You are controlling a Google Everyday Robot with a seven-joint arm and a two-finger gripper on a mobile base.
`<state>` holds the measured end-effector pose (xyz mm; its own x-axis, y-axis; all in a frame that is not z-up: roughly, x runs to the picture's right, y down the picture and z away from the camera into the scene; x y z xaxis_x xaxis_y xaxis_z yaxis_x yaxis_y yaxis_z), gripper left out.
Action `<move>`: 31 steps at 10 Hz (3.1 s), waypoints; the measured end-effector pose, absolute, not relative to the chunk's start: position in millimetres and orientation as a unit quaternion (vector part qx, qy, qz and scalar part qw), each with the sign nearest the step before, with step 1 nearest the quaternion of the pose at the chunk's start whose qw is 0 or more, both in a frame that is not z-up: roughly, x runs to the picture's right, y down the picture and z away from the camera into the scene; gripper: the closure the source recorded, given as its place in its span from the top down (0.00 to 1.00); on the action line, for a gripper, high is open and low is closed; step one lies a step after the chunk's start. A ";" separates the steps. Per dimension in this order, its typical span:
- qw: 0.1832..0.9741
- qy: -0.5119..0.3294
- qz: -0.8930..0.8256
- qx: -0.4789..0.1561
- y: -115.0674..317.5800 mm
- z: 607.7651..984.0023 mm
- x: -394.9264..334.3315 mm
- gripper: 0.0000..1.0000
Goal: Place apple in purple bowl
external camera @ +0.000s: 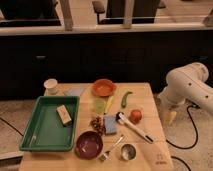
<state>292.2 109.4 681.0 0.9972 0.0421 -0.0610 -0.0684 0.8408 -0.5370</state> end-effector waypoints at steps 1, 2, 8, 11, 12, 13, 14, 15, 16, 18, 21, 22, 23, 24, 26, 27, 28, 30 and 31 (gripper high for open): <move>0.959 0.023 0.029 -0.281 109.4 680.9 292.2 0.80; 0.959 0.023 0.029 -0.281 109.4 681.0 292.2 0.80; 0.961 0.014 0.017 -0.277 126.9 704.9 284.2 0.80; 0.961 0.007 0.008 -0.275 132.5 715.9 278.3 0.80; 0.962 0.005 0.004 -0.274 132.6 716.7 279.8 0.80; 0.962 0.001 0.001 -0.273 132.4 718.6 279.9 0.80; 0.962 -0.002 -0.003 -0.273 132.1 720.7 280.7 0.80; 0.962 -0.006 -0.006 -0.274 134.9 726.1 280.3 0.80; 0.962 -0.010 -0.012 -0.274 137.5 734.6 278.6 0.80; 0.962 -0.014 -0.023 -0.271 137.5 740.0 278.1 0.80; 0.961 -0.026 -0.037 -0.273 138.8 747.2 276.1 0.80; 0.961 -0.030 -0.040 -0.273 140.2 751.3 275.1 0.80; 0.960 -0.034 -0.044 -0.274 141.7 756.0 274.1 0.80; 0.960 -0.037 -0.050 -0.274 141.5 758.1 274.0 0.80; 0.959 -0.044 -0.062 -0.275 143.8 762.5 274.9 0.80; 0.958 -0.047 -0.063 -0.275 144.7 764.7 274.6 0.80; 0.957 -0.052 -0.065 -0.277 145.6 768.9 272.4 0.80; 0.956 -0.057 -0.072 -0.278 146.3 773.6 270.2 0.80; 0.956 -0.059 -0.076 -0.278 146.9 775.2 270.1 0.80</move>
<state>270.1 146.9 775.2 0.9814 -0.1132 0.1552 0.1789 0.8333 -0.5231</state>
